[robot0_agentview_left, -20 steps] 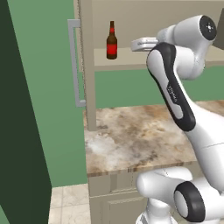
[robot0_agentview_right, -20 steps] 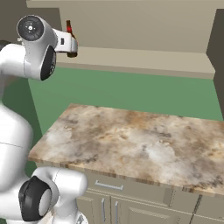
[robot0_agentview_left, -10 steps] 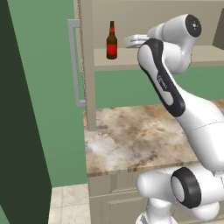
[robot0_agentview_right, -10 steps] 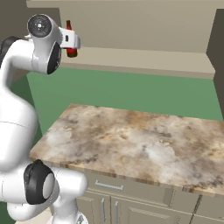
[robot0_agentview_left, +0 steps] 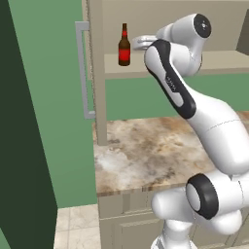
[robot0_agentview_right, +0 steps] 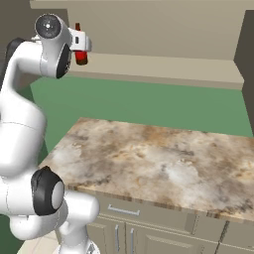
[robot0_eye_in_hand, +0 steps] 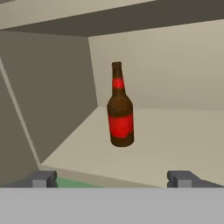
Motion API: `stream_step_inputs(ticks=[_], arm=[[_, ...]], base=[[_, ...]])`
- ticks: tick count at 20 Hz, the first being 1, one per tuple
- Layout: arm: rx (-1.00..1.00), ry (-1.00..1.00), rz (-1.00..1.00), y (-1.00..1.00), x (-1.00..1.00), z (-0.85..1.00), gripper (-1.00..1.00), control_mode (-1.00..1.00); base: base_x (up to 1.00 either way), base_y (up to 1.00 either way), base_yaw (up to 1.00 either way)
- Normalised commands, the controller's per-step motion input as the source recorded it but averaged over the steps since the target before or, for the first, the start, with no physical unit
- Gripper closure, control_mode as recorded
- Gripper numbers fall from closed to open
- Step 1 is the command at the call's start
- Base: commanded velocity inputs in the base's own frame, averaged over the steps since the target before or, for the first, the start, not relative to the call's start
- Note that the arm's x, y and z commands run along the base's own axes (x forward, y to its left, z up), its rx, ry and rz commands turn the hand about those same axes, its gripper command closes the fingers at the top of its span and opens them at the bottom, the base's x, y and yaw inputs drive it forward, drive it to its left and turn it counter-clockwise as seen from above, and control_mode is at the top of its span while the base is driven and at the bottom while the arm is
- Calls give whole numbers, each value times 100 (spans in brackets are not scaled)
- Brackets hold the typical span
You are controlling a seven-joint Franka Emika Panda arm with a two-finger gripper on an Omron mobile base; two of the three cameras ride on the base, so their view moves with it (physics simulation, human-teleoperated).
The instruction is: Open the cabinet directly in front. Then move the beer and the mug to the dining counter with the jar on it.
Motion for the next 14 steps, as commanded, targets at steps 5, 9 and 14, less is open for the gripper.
stream_step_inputs(ticks=[5, 9, 14], arm=[[0, 0, 0, 1, 34, 8, -100, -100], [0, 0, 0, 5, 28, 11, -100, -100], [0, 0, 0, 14, 27, 3, -100, -100]], base=[[0, 0, 0], [0, 0, 0], [0, 0, 0]])
